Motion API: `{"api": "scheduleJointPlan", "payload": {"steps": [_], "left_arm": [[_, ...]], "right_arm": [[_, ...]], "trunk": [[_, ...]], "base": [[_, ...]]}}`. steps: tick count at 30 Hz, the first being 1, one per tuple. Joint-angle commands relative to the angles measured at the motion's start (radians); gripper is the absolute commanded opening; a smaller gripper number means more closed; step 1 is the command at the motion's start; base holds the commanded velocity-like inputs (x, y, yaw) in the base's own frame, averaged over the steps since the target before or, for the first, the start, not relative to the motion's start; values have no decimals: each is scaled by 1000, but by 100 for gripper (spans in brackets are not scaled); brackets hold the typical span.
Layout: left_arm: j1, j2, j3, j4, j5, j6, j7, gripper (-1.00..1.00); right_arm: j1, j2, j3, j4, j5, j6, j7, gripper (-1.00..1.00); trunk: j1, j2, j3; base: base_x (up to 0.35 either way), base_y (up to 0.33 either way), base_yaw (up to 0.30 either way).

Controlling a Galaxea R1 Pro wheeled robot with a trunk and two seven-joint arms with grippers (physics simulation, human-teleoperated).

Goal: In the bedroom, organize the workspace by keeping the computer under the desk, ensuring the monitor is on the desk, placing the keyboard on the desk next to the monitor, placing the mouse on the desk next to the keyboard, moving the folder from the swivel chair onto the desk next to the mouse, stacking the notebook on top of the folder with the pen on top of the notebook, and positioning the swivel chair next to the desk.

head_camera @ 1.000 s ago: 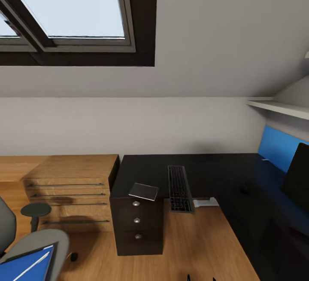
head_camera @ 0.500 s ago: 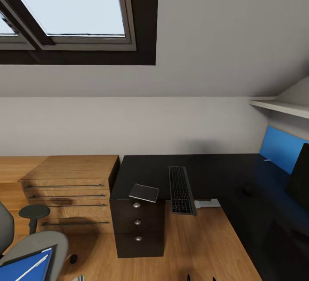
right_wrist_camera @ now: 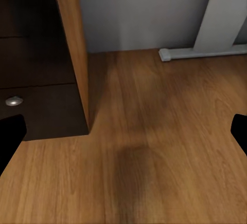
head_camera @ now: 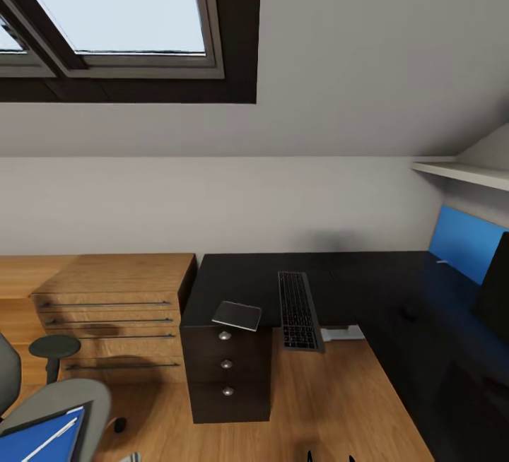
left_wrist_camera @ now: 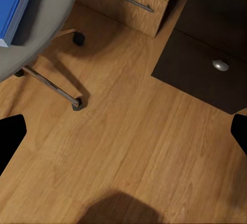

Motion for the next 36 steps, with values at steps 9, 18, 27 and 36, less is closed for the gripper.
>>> {"api": "scheduleJointPlan", "payload": {"steps": [9,18,27,36], "left_arm": [[0,2,-7,1,5,3,13,100],[0,1,-9,1,5,3,14,100],[0,1,-10,1,7,4,10,100],[0,0,-23,24,7,6,10,100]], "right_arm": [[-1,0,-1,-6,8,-1,-10,100],[-1,10,-9,-151,-27,2,-24,100],[-78,14,-8,-287,-352,17,185,100],[-110,-65,-17,-450,-986,415,473,100]], "trunk": [[35,-64,-30],[69,-127,-58],[104,-190,-86],[138,-253,-114]], "base": [[0,0,0],[0,0,0],[0,0,0],[0,0,0]]}}
